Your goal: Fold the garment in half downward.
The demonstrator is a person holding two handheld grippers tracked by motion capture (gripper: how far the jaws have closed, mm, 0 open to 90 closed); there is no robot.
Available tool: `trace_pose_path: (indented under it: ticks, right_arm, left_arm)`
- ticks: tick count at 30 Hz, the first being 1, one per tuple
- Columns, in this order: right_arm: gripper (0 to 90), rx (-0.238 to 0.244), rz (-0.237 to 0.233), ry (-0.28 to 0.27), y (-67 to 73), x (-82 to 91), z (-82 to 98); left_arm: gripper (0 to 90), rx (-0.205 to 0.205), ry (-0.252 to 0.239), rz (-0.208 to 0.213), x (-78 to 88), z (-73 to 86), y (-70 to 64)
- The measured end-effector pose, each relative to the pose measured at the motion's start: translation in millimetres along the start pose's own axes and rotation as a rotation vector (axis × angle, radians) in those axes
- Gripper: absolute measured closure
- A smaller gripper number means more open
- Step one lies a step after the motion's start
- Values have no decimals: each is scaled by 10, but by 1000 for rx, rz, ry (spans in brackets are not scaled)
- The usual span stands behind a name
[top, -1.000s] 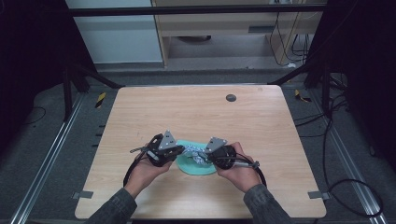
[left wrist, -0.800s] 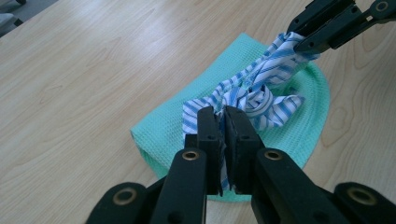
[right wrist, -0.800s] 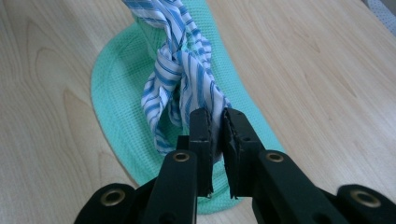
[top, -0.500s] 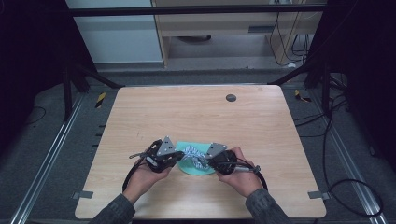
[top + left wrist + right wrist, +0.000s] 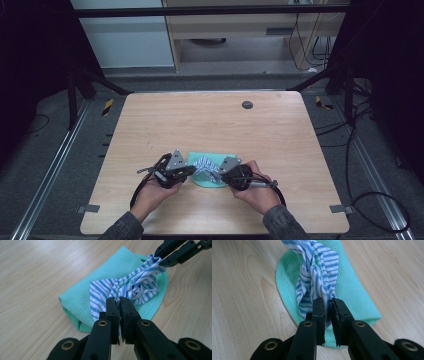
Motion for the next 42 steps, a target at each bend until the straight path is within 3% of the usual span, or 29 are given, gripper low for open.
trace_pose_path:
  ticks: [4, 8, 14, 19, 29, 36, 42]
  right_arm:
    - [688, -9, -7, 5, 4, -19, -13]
    - [663, -23, -10, 2, -6, -21, -38]
    - [811, -21, -17, -1, 13, -20, -45]
    - [874, -13, -30, 8, 74, -21, -15]
    - [887, -1, -62, 27, 181, -41, 34]
    - [889, 8, -85, 46, 264, -81, 70]
    - [890, 12, -95, 55, 288, -96, 89]
  left_arm:
    - [861, -1, -4, 0, 9, -3, -3]
    - [861, -3, -10, 0, 33, -11, -13]
    - [861, -2, -16, 17, 41, 16, -54]
    - [861, -1, -11, 27, 27, 85, -84]
    - [862, -9, 16, 40, -3, 219, -112]
    - [867, 20, 24, 59, -26, 332, -116]
    - [867, 0, 46, 54, -41, 365, -141]
Point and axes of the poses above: each handheld gripper's, and its own axes: x roughly backward along the jaws, z roughly out of its underside, y roughly to its left, the point moved 5 cm from there along -x, roughly forward along the jaws, and after that the axes turned 2 degrees about z, right-handed, at the moved point
